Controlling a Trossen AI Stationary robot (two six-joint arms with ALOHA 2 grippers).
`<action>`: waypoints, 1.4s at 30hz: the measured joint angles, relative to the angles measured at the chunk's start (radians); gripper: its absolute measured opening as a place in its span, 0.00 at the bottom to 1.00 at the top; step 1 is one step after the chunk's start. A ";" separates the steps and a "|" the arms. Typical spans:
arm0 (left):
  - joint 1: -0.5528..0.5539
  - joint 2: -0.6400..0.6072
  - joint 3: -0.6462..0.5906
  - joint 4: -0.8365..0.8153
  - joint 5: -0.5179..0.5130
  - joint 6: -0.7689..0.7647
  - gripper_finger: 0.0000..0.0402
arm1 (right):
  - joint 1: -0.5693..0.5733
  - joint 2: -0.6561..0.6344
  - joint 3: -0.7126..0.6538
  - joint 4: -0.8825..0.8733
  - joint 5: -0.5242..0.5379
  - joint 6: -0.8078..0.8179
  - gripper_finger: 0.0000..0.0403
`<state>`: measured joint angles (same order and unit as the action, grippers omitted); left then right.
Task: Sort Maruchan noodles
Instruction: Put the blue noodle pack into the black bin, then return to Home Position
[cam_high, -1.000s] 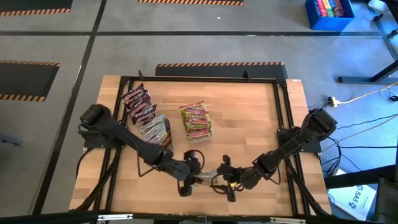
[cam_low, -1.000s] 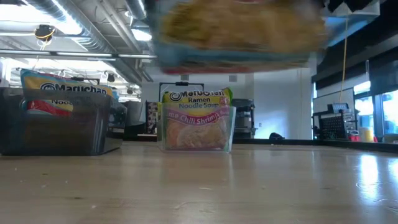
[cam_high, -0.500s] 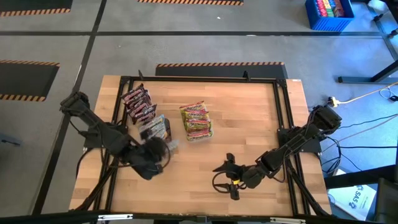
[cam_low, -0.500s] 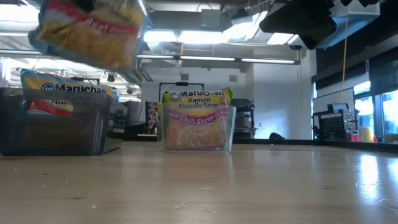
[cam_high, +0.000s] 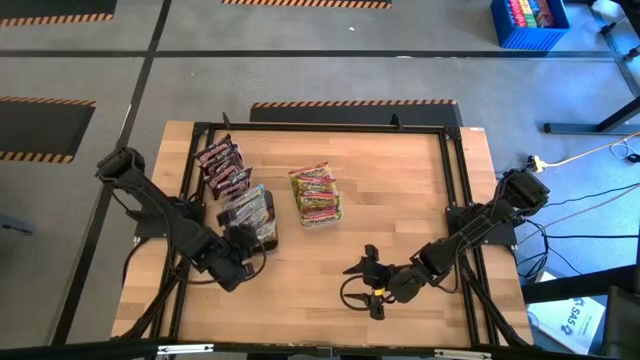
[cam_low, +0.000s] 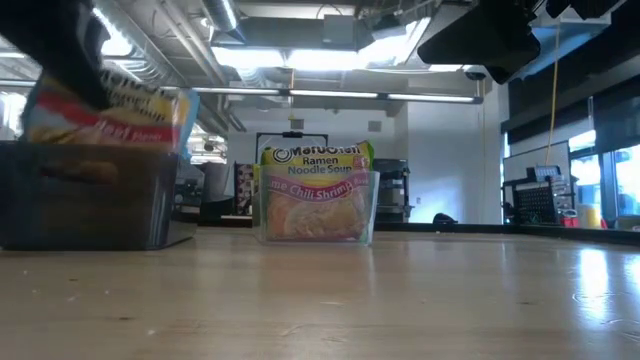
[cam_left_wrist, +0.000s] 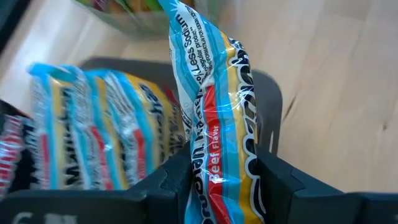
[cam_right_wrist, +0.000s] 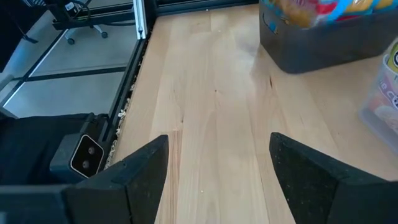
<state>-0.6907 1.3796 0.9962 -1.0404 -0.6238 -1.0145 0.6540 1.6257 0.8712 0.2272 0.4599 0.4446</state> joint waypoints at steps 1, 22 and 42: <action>-0.001 0.000 -0.022 0.023 0.002 0.000 0.29 | 0.000 0.000 0.000 0.000 0.000 0.000 0.66; 0.001 -0.001 -0.183 0.238 0.057 -0.032 0.32 | 0.000 0.000 -0.001 0.001 0.003 0.000 0.66; 0.001 0.000 0.106 -0.042 0.037 0.103 0.49 | 0.000 -0.009 -0.002 -0.002 -0.007 0.012 0.66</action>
<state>-0.6895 1.3798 1.1024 -1.0819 -0.5869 -0.9112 0.6540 1.6170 0.8696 0.2255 0.4532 0.4563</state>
